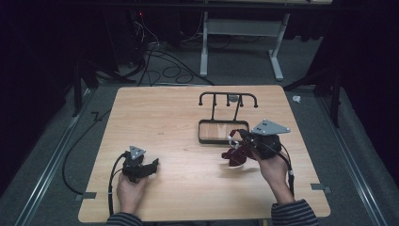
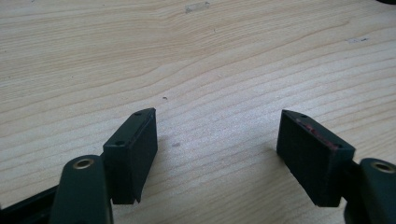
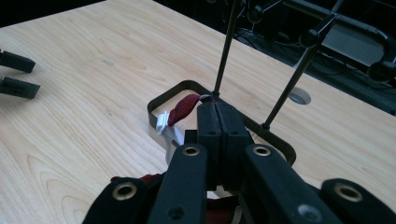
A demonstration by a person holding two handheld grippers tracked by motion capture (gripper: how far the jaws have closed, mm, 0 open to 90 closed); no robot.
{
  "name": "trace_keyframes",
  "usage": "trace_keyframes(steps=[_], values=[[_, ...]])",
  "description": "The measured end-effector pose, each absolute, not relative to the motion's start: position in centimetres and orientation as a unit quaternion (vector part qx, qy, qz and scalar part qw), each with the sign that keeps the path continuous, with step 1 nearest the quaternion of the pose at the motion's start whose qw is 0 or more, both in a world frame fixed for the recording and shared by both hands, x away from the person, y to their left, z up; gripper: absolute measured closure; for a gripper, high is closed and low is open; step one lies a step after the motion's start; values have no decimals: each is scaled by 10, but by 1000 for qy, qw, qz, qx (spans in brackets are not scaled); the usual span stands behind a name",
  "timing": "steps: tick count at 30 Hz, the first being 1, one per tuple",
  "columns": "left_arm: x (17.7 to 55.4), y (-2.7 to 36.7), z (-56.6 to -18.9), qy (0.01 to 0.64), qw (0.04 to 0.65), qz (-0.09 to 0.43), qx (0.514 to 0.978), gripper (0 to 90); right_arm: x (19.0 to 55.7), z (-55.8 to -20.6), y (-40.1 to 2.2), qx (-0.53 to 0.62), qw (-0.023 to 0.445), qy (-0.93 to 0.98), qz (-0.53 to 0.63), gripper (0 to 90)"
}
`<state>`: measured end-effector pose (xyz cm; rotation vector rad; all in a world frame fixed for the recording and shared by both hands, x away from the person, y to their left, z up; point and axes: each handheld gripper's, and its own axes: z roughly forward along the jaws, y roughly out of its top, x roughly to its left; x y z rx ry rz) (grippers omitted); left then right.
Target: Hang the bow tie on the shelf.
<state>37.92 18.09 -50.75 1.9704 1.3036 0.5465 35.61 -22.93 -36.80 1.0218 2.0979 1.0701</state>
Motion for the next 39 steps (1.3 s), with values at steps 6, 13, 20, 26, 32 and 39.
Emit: trace_keyframes(steps=[6, 13, 20, 26, 32, 39], values=[[379, 181, -507, 504, 351, 210, 761, 296, 364, -360, -230, 383, 282, 780, 407, 900], [379, 181, -507, 503, 351, 210, 761, 296, 371, -353, -229, 380, 287, 779, 408, 900], [379, 181, -507, 504, 351, 210, 761, 296, 377, -350, -226, 380, 284, 778, 411, 900], [379, 181, -507, 504, 352, 210, 761, 295, 383, -347, -222, 381, 284, 778, 411, 900], [379, 182, -507, 503, 352, 209, 761, 294, 388, -341, -218, 377, 285, 778, 414, 900], [379, 182, -507, 504, 353, 208, 761, 294, 396, -335, -213, 376, 287, 779, 412, 900]])
